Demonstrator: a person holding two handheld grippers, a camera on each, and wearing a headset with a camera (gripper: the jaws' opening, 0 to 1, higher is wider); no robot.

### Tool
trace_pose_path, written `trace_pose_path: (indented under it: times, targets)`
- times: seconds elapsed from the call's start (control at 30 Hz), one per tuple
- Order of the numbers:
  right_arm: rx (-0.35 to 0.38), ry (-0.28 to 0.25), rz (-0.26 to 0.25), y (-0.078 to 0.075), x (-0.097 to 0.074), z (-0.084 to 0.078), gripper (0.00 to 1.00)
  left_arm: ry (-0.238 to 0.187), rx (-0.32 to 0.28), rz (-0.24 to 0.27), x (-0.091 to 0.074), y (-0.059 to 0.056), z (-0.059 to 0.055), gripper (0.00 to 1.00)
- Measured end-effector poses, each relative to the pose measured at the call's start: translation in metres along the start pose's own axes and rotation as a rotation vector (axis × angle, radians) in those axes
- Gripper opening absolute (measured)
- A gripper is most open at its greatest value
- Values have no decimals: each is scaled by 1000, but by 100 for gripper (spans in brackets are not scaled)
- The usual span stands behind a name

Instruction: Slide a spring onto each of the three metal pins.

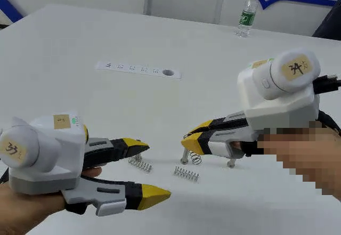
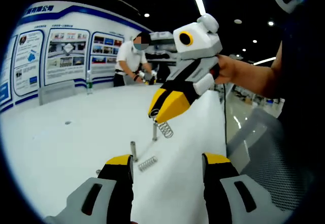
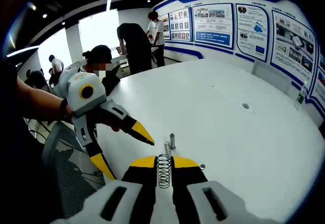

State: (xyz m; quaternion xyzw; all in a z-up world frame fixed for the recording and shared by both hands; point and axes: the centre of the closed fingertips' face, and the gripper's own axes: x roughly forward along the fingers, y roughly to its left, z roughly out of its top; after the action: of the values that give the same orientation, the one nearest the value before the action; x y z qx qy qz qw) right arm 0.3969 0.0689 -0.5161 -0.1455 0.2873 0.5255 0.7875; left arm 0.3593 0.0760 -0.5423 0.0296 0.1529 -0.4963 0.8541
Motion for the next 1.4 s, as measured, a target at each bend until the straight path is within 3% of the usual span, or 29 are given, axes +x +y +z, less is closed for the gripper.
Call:
trace_pose_path:
  times: [0.27,0.43,0.63,1.03,1.4]
  targets:
    - [0,-20,15,8,4,6,12,-27,-20,-62,15,-6,17,43]
    - [18,-46,17,8,2,10,12,-29,-22,-79,26,-10,20,38]
    - [24,-62,19,10,1,12,12,-20,-3,-75,33,-11,20,30]
    - [35,-77,31,15,0,13,12,-37,-42,-41,34,-1,20,18]
    - [32,-46,37,16,-2,4,12,-15,1,-31,35,1,12,12]
